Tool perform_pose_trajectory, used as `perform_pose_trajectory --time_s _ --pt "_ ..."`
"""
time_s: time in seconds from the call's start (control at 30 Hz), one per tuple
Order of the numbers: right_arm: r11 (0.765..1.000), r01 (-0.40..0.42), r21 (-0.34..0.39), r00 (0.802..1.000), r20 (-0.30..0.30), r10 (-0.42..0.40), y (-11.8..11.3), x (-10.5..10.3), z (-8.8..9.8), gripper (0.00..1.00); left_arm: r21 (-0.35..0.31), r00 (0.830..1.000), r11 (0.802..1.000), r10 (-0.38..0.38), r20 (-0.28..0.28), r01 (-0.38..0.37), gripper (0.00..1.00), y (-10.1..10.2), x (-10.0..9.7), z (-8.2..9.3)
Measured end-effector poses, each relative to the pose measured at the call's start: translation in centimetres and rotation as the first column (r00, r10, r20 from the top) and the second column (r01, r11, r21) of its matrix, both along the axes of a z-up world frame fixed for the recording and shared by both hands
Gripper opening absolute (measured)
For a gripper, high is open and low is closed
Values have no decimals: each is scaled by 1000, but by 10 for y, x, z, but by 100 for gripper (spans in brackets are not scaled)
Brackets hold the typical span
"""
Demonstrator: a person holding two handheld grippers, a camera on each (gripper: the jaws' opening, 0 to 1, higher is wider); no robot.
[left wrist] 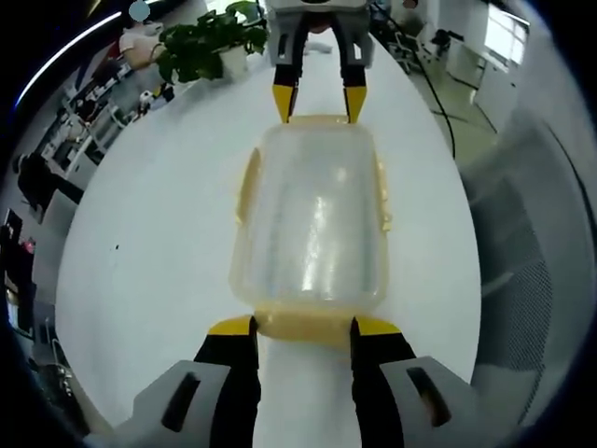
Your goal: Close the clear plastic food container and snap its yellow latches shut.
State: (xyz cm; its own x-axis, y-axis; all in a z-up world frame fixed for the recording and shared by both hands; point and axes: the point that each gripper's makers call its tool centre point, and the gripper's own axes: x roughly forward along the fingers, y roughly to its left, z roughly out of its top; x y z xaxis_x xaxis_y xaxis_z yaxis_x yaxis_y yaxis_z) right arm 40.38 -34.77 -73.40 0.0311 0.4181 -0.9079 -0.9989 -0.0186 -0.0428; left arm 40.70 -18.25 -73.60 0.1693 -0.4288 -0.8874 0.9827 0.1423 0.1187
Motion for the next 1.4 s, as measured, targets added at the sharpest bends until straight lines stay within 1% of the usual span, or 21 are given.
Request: perform_pose_trajectory --time_s 0.2,0.33,0.6,1.0,1.1,1.13,1.17,1.2,1.23,1.3,1.33,1.37,1.4 --pt "1000 5 1 1000 -10 -5 -3 -1 -3 35 -4 1000 1000 -4 -6 4 35 -3 0 -1" --pt "1000 2 1 1000 -22 -2 -5 -2 -3 35 -1 1000 1000 -2 -21 2 35 -6 -3 -2" --pt "1000 1 2 999 -39 -1 -8 -4 -10 35 -4 999 1000 -2 -42 2 36 -8 -6 -3" --pt "1000 -1 3 999 -36 1 -7 -1 -11 36 -7 999 1000 3 -44 -3 36 -7 -5 -5" --pt "1000 12 14 999 -39 -12 -8 0 -12 36 -10 999 1000 1 -39 -1 36 -7 -5 -6" --pt "999 40 18 998 -50 -39 -10 0 -11 36 -13 999 1000 -3 -41 3 37 -7 -5 -6" --pt "997 74 28 995 -67 -72 -10 0 -11 37 -17 999 1000 -1 -52 0 37 -6 -7 -6" --pt "996 80 37 994 -75 -77 -11 -1 -9 37 -20 999 1000 5 -49 -6 39 -5 -6 -5" --pt "996 79 41 995 -65 -76 -12 0 -9 41 -30 1000 1000 -3 -16 2 45 -4 -2 -3" --pt "993 106 46 991 -89 -102 -13 -2 -7 48 -53 1000 998 25 -10 -26 55 -4 0 -1" --pt "993 108 46 991 -84 -104 -14 -2 -6 49 -68 999 997 39 -22 -40 56 -4 -1 1" --pt "994 102 49 992 -77 -98 -14 -2 -4 47 -75 998 996 47 -44 -51 54 -4 -3 3" --pt "994 101 50 992 -76 -97 -15 -3 -3 45 -71 998 996 44 -42 -47 52 -2 -3 3"
